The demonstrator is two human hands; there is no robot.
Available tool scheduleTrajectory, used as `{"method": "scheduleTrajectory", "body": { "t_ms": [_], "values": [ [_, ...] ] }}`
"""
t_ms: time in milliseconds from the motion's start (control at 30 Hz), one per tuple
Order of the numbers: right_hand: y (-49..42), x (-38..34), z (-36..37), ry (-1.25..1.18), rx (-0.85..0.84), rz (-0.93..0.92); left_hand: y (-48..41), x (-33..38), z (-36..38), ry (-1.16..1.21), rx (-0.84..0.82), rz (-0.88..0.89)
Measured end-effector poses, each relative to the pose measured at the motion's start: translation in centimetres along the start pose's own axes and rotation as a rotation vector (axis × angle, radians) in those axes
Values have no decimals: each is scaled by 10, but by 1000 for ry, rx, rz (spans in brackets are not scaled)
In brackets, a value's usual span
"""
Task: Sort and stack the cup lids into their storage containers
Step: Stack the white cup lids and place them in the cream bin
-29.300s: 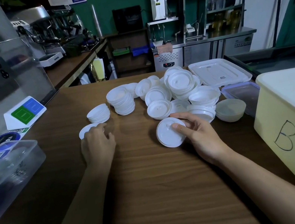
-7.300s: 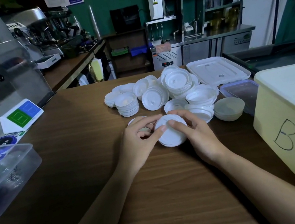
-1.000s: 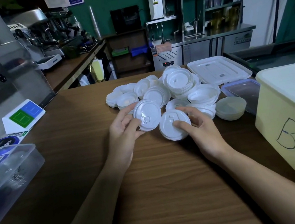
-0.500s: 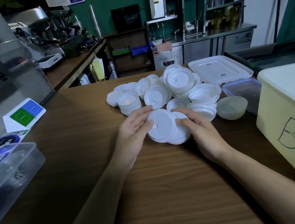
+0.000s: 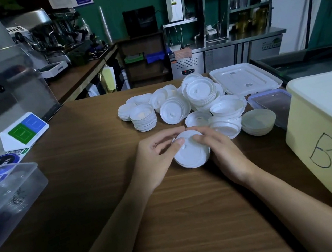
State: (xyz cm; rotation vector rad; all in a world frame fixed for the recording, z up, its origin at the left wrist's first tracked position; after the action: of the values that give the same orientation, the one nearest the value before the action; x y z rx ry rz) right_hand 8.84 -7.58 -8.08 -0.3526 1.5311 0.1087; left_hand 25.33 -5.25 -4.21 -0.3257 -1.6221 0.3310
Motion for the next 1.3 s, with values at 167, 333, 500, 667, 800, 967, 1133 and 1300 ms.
{"method": "scheduleTrajectory", "body": {
  "t_ms": [167,333,500,667,800,967,1133,1300],
  "values": [
    [2,0,-2,11,9,-44,1,-4,0,33,58,-48],
    [0,3,-6,1,48,-24,3,-10,-3,9,60,-93],
    [-2,5,-11,-82,81,-16,3,-17,0,-25,-15,-169],
    [-3,6,-11,-98,82,-19,5,-27,9,13,-114,-240],
    [-3,7,-7,-110,57,-14,1,-27,1,25,-46,-196],
    [0,3,-7,-69,59,-21,-1,-23,-2,23,-7,-147],
    [1,0,-8,-6,82,-31,0,-20,-1,-40,-21,-93],
    [1,-1,-14,11,149,-40,-10,-15,-25,-456,82,114]
  ]
}}
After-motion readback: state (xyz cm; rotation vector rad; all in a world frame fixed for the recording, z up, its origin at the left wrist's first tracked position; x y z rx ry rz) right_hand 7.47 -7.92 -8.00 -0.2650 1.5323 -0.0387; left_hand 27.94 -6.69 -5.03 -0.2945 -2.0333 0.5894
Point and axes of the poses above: each hand's wrist, its own y-axis away from the middle knuckle, its own z-axis out of the palm, x = y × z, the point moved 8 cm from there along -y, towards the middle knuckle, and after that the axes turned 3 degrees about y, right-handed, at the moved point
